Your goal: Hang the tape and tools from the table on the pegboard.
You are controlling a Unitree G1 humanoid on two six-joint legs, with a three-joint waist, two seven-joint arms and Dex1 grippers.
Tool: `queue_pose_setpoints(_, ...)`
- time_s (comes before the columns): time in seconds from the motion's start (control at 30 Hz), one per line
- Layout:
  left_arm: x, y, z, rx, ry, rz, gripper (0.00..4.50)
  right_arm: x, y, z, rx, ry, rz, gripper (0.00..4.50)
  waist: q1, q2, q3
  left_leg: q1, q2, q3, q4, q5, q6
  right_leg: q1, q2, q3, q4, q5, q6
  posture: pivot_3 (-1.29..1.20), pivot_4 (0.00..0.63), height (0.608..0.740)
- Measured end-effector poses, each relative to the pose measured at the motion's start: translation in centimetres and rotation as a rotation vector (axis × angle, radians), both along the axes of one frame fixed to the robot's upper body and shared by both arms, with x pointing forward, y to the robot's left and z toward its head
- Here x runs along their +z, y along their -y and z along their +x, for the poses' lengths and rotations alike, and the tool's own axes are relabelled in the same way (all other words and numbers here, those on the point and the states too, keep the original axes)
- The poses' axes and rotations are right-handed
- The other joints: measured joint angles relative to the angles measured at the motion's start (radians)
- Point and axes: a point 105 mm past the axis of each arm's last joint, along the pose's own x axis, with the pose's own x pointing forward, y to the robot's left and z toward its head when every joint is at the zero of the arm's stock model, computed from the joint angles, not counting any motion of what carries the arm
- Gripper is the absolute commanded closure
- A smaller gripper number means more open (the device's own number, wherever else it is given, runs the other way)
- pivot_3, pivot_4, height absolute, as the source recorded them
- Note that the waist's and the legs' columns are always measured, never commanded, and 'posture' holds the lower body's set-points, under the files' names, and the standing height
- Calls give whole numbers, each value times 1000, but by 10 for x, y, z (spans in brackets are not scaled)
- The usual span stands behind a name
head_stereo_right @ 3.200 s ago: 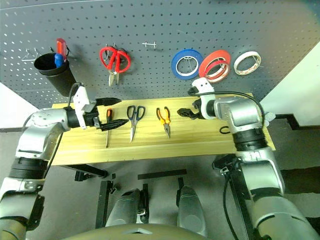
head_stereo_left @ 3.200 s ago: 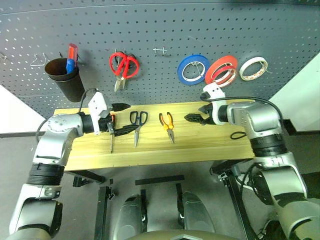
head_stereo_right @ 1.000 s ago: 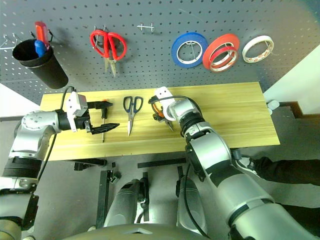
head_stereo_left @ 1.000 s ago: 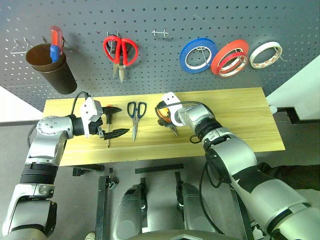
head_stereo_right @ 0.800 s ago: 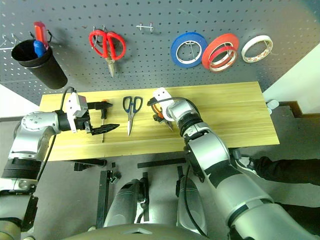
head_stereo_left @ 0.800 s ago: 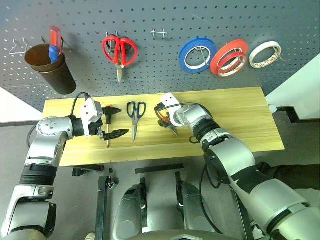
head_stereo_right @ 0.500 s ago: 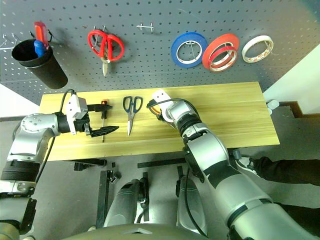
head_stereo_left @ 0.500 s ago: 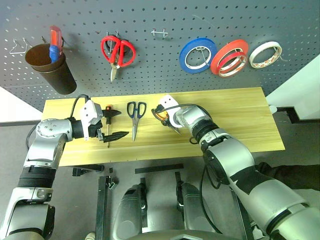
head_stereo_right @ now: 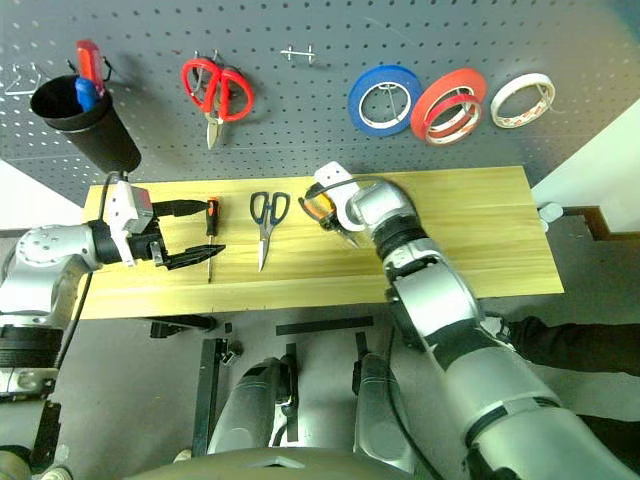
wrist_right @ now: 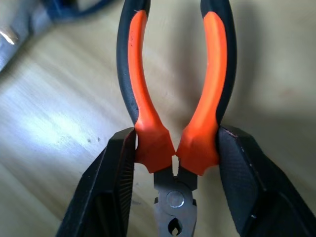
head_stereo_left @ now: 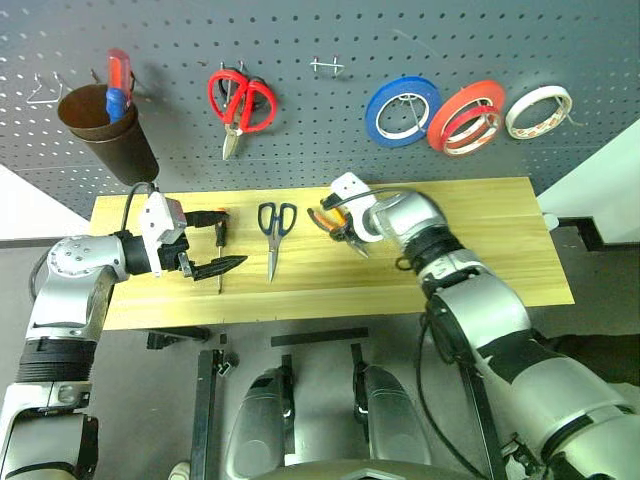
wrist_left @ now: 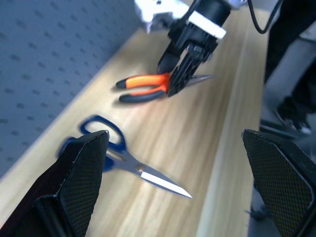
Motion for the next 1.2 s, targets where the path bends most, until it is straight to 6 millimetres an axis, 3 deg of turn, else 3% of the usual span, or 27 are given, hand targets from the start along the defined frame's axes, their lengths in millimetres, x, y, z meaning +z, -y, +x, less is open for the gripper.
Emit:
queue_pose_setpoints(0.3, 24, -7, -28, -52, -33, -124, 0, 48, 6, -78, 185, -20, 277, 2420, 8, -3, -9, -10, -1, -4, 3, 2, -3, -2, -1, -10, -2, 0, 0, 81, 160, 732)
queue_pose_setpoints(0.47, 37, -5, -30, -63, 15, -148, 0, 91, 3, -98, 273, 63, 435, 2420, 8, -9, -38, -10, -1, -4, 3, 2, -4, -2, -1, -11, -1, 0, 0, 71, 128, 732)
queue_pose_setpoints(0.7, 51, -4, -24, -59, 65, -165, 0, 175, 3, -85, 241, 312, 642, 2420, 3, -12, -78, -9, -1, -4, 2, 3, -4, -2, -1, -12, -1, 0, 0, 49, 96, 732)
queue_pose_setpoints(1.07, 67, 3, -9, -50, 115, -221, 0, 222, -2, -52, 43, 534, 812, 2420, -2, -13, -117, -8, -1, -4, 2, 4, -6, -1, 0, -11, 1, 0, 0, 29, 76, 732)
queue_pose_setpoints(1.2, 81, 6, 0, -45, 153, -263, 0, 227, -3, -34, -47, 605, 814, 2420, -9, -13, -128, -6, -1, -4, 2, 4, -7, 0, 0, -11, 1, 0, 0, 21, 72, 732)
